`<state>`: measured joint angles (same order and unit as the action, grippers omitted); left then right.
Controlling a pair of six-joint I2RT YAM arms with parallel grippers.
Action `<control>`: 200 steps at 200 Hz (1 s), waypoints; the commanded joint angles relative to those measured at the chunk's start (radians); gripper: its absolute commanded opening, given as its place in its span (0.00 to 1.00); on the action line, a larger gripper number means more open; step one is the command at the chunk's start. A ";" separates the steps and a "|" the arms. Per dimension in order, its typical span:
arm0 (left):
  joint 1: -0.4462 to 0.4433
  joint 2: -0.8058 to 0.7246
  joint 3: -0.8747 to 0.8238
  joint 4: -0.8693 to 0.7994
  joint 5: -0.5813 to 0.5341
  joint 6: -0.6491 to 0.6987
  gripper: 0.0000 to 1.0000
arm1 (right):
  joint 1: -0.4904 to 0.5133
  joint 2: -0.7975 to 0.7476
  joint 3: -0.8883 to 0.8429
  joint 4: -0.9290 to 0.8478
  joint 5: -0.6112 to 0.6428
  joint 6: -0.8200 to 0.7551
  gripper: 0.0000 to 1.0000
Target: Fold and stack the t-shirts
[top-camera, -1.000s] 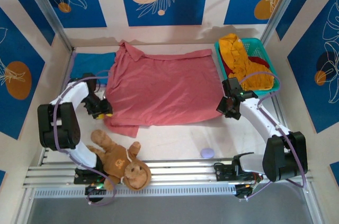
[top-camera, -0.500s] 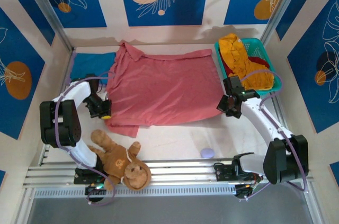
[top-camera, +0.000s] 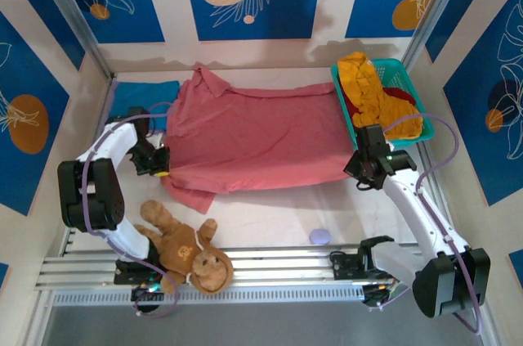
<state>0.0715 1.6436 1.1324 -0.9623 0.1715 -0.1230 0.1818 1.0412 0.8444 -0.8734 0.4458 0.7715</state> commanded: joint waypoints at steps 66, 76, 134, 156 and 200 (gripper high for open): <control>0.008 0.090 0.095 -0.052 0.149 0.010 0.00 | -0.002 0.163 0.098 0.014 -0.086 -0.019 0.00; 0.008 0.093 0.118 -0.059 0.148 0.008 0.00 | -0.003 0.177 0.113 0.014 -0.083 -0.014 0.00; 0.007 0.148 0.258 -0.102 0.167 -0.001 0.00 | -0.001 0.310 0.204 -0.005 -0.010 -0.044 0.00; 0.007 0.177 0.302 -0.115 0.163 0.000 0.00 | -0.002 0.369 0.232 -0.001 0.012 -0.068 0.00; 0.012 0.246 0.403 -0.147 0.142 -0.001 0.00 | 0.000 0.465 0.290 -0.006 0.050 -0.087 0.00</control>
<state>0.0727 1.8553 1.4746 -1.0599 0.3138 -0.1238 0.1802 1.4761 1.0901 -0.8604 0.4465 0.7052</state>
